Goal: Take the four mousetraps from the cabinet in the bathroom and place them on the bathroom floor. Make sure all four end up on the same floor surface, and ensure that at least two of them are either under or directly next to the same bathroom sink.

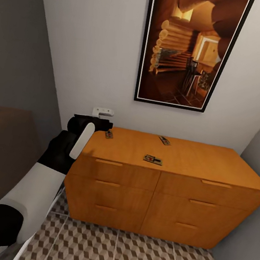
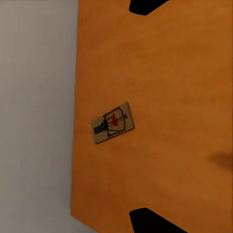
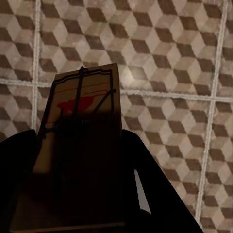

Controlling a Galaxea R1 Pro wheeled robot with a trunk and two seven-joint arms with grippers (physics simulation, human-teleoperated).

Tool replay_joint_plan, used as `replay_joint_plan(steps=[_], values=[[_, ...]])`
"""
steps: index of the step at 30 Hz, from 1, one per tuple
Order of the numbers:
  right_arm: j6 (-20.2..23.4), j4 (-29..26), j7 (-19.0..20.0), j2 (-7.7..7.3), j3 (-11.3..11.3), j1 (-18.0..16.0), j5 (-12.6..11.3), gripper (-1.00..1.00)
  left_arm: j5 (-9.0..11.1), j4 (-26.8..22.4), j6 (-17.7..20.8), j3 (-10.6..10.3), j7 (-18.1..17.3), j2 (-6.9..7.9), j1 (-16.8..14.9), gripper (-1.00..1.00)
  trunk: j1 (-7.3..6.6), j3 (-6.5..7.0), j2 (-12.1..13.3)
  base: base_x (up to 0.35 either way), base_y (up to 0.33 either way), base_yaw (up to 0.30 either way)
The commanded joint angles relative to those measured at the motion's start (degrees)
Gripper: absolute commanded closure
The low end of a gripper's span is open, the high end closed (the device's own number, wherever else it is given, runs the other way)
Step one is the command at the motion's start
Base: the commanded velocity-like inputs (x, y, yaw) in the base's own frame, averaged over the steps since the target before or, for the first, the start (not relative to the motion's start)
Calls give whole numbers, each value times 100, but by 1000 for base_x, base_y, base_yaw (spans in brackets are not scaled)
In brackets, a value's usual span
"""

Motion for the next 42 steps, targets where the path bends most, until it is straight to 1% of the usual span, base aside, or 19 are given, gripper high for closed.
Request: replay_joint_plan(steps=[1,17,34,42], values=[[-18,4,-13,1,32,-4,-14,100,59,6,12,-6,56,1,-5,-100,0,-15,-3,36,0,0],[-18,6,-13,1,32,-4,-14,100,58,78,1,-6,52,1,-5,-100,0,-161,-3,8,0,0],[-18,5,-13,1,32,-4,-14,100,56,107,0,-14,49,-7,-5,-100,0,-307,-3,100,0,0],[-18,4,-13,1,32,-4,-14,100,57,124,-4,-13,48,-6,-5,-100,0,-373,-3,20,0,0]])
